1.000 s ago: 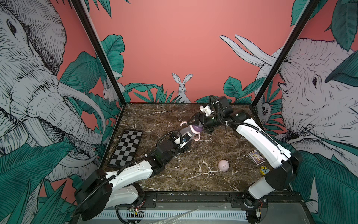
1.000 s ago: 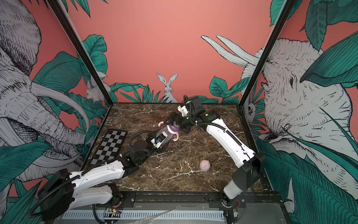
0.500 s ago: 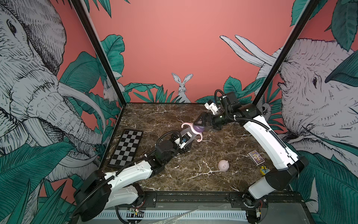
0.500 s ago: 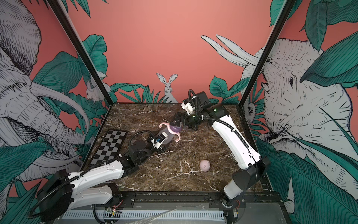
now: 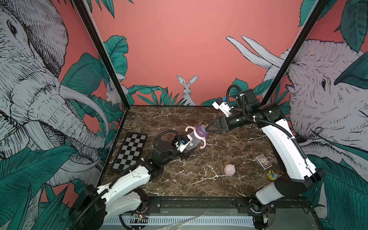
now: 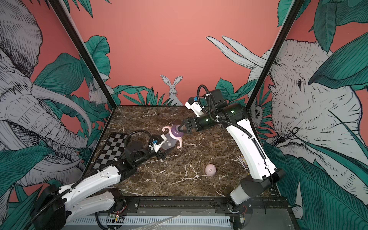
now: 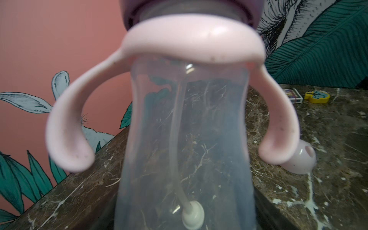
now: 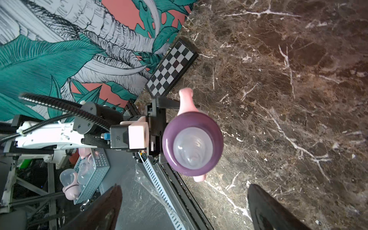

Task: Assemble the baby bottles
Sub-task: Screw the nipple onto the baby bottle.

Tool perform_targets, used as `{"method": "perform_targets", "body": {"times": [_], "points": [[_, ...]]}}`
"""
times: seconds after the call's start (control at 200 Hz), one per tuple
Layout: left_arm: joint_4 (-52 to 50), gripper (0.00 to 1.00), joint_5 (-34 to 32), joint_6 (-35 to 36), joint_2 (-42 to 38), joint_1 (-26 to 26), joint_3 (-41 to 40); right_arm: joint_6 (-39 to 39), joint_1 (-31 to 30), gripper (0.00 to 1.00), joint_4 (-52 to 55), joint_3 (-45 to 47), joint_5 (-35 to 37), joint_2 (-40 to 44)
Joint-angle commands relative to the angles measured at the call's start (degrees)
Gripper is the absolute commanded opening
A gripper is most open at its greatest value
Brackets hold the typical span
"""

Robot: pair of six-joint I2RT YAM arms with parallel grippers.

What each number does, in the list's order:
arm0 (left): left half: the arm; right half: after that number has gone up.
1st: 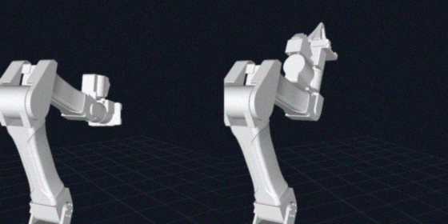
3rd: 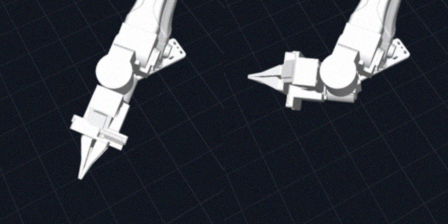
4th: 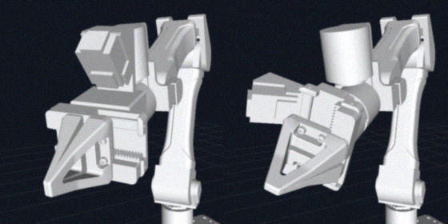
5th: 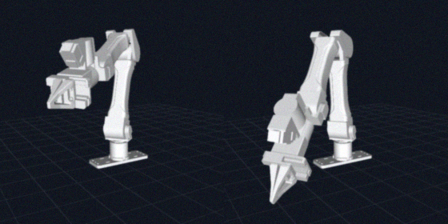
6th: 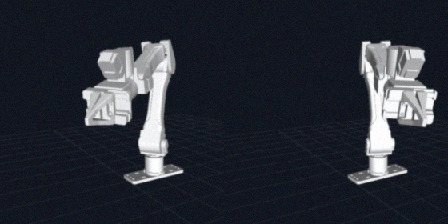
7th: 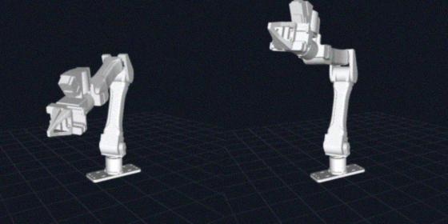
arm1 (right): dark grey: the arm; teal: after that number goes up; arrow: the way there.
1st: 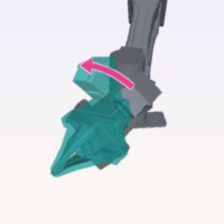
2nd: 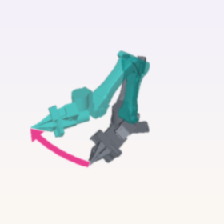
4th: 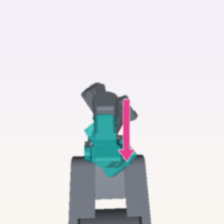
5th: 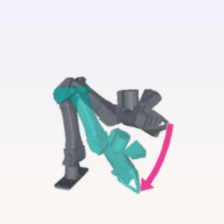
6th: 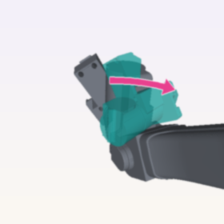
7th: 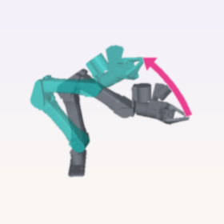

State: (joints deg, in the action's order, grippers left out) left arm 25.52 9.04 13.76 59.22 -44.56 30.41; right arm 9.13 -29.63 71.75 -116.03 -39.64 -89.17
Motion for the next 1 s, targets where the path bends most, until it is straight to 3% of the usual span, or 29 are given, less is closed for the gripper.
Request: {"method": "perform_targets", "body": {"times": [0.0, 0.365, 0.995], "points": [[-0.2, 0.47, 4.1, -1.8, -1.8, 0.2, 1.6, -7.9, 0.1, 0.96, 5.9, -4.7, -2.0, -2.1], [-4.0, 0.48, 5.9, -1.7, -2.4, 0.2, 2.7, -11.5, -3.5, 0.91, 8.8, -4.9, 3.5, -7.0], [-4.1, 0.48, 5.5, -1.1, -2.8, 0.2, 2.5, -11.5, -4.7, 0.83, 7.7, -1.5, 1.5, -9.3]]}}
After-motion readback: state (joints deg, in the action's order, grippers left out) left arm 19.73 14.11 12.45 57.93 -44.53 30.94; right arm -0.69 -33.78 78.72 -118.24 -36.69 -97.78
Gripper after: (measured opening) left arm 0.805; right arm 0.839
